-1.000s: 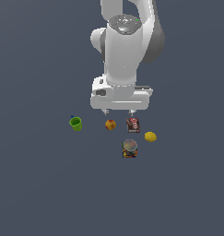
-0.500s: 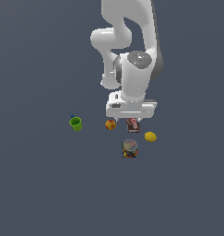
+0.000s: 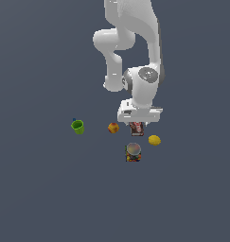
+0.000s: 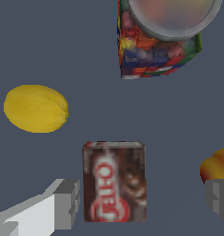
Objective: Pick up a designated object from a clutter of objects.
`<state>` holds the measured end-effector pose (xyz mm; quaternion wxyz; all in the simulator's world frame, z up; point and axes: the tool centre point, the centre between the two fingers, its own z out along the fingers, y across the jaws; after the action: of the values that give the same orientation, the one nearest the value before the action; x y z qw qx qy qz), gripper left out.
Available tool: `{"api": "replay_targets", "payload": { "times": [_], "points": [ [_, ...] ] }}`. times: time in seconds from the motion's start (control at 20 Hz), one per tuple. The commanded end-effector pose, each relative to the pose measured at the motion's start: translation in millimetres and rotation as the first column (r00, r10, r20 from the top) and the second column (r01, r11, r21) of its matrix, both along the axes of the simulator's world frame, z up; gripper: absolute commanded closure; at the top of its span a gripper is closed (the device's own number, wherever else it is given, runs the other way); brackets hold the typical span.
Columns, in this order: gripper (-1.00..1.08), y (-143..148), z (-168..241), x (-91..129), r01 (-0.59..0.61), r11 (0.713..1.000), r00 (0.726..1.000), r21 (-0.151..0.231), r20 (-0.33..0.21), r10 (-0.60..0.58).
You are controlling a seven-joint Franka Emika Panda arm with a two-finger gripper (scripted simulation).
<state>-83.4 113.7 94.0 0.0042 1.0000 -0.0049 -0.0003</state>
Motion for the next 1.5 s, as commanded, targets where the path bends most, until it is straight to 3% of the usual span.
{"api": "replay_targets", "payload": {
  "times": [0.0,0.4,1.45],
  "points": [
    [-0.92,6,-11,-10,-0.001,1.0,1.0,0.003,0.001,0.001],
    [-0.92,16,-27,-27,-0.004,1.0,1.0,0.008,0.001,0.004],
    [-0.92,16,-75,-29,-0.005,1.0,1.0,0.008,0.0,0.005]
  ]
}}
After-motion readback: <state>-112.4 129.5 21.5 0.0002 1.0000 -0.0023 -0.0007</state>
